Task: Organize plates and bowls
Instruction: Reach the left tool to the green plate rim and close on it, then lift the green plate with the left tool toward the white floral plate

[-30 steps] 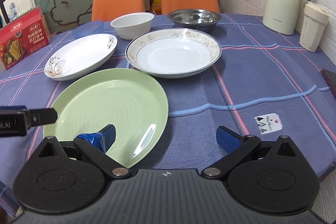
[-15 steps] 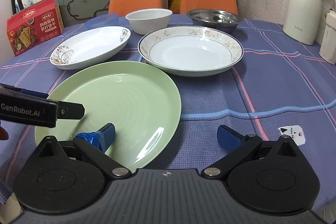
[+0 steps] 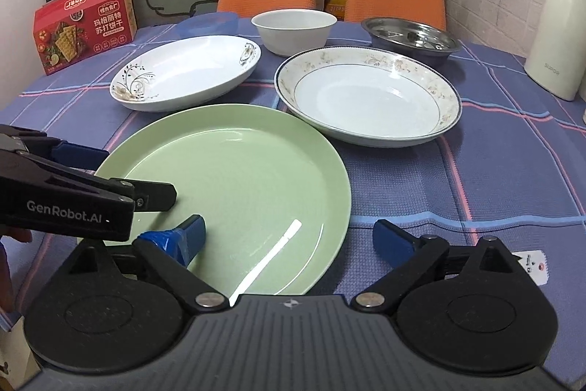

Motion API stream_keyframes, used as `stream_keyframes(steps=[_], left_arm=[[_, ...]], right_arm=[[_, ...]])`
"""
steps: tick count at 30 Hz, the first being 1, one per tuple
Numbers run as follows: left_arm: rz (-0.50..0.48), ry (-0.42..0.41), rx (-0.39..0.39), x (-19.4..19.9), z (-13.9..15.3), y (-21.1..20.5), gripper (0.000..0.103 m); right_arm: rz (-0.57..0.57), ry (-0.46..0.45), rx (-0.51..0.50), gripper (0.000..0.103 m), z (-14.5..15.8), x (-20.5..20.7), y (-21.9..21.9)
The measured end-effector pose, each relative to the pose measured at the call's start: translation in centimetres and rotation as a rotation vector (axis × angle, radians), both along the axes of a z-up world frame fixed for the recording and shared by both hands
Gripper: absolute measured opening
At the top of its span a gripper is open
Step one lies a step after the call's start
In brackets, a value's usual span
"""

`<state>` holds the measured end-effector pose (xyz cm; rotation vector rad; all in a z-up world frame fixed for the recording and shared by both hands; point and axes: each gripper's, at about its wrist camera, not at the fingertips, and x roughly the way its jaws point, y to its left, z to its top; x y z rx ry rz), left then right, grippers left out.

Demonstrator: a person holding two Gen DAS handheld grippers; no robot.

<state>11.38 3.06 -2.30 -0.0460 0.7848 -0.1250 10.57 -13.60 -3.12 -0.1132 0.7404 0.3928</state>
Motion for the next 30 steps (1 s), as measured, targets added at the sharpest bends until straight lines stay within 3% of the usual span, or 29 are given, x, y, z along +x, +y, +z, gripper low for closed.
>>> stream_keyframes(steps=[3, 11, 16, 20, 25, 30], left_arm=[[0.005, 0.012, -0.027, 0.0, 0.2, 0.5, 0.039], [0.089, -0.016, -0.03, -3.2, 2.4, 3.9, 0.039], [0.174, -0.017, 0.012, -5.1, 2.7, 7.3, 0.039], [0.222, 0.009, 0.002, -5.5, 2.0, 9.6, 0.039], [0.207, 0.03, -0.027, -4.9, 0.9, 10.1, 0.039], [0.178, 0.016, -0.017, -4.3, 0.2, 9.5, 0.04]], right_arm=[[0.04, -0.023, -0.006, 0.085, -0.1, -1.0, 1.3], [0.005, -0.059, 0.016, 0.085, 1.1, -2.6, 2.9], [0.08, -0.079, 0.054, 0.085, 1.9, -4.2, 5.4], [0.141, -0.067, 0.074, 0.086, 1.7, -4.4, 8.2], [0.183, -0.036, 0.074, 0.086, 0.9, -4.2, 10.5], [0.151, -0.025, 0.037, 0.086, 0.6, -3.9, 10.8]])
